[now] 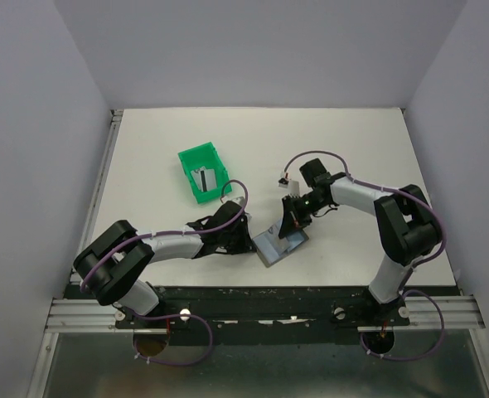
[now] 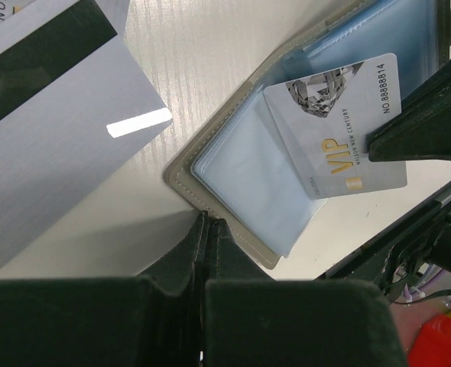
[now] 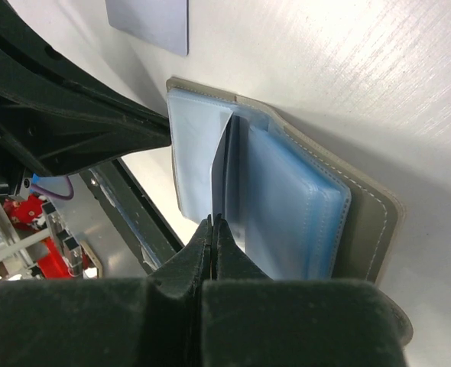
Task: Put the credit cards into the card holder
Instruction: Insert the credit card into the card holder.
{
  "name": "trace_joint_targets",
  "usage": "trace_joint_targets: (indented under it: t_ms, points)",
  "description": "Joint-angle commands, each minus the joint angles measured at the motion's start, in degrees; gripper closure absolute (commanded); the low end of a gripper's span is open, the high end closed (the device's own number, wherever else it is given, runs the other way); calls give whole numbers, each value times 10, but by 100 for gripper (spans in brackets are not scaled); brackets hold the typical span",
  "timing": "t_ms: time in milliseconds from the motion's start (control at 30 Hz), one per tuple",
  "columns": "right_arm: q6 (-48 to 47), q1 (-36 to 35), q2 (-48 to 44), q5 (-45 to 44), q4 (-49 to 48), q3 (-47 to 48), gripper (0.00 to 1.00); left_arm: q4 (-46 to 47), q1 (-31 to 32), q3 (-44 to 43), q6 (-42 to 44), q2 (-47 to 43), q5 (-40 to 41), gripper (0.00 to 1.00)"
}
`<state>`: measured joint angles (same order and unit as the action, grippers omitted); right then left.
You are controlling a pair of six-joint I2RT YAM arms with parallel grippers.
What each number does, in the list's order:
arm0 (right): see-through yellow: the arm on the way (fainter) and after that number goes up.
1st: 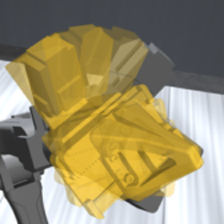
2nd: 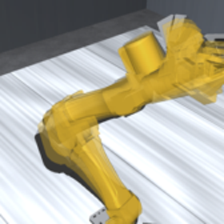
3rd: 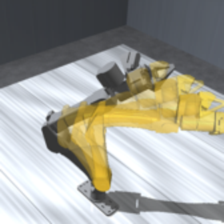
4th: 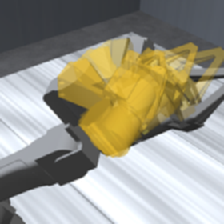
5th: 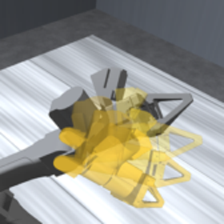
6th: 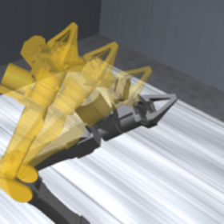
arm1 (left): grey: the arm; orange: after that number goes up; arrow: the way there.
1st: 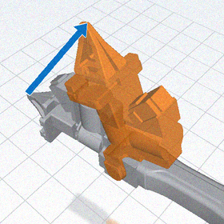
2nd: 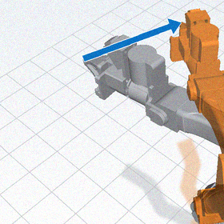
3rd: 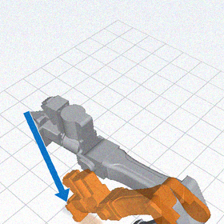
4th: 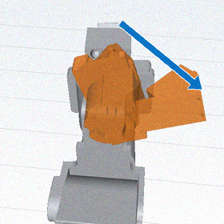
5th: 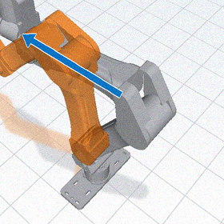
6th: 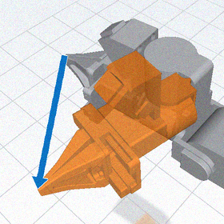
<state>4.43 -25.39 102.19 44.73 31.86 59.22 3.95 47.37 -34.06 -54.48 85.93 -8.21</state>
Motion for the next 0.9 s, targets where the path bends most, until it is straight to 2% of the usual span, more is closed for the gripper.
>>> trace_joint_targets:
  t_ms: [0,567,867]
  points:
    - [34,-21,-9,14,0,-33,100,-18,3,-7,5,13,10,100]
    - [59,-48,-17,-76,37,-50,99,-15,3,-2,5,13,14,100]
    - [80,-61,-19,-66,3,-75,99,-14,3,1,5,12,15,100]
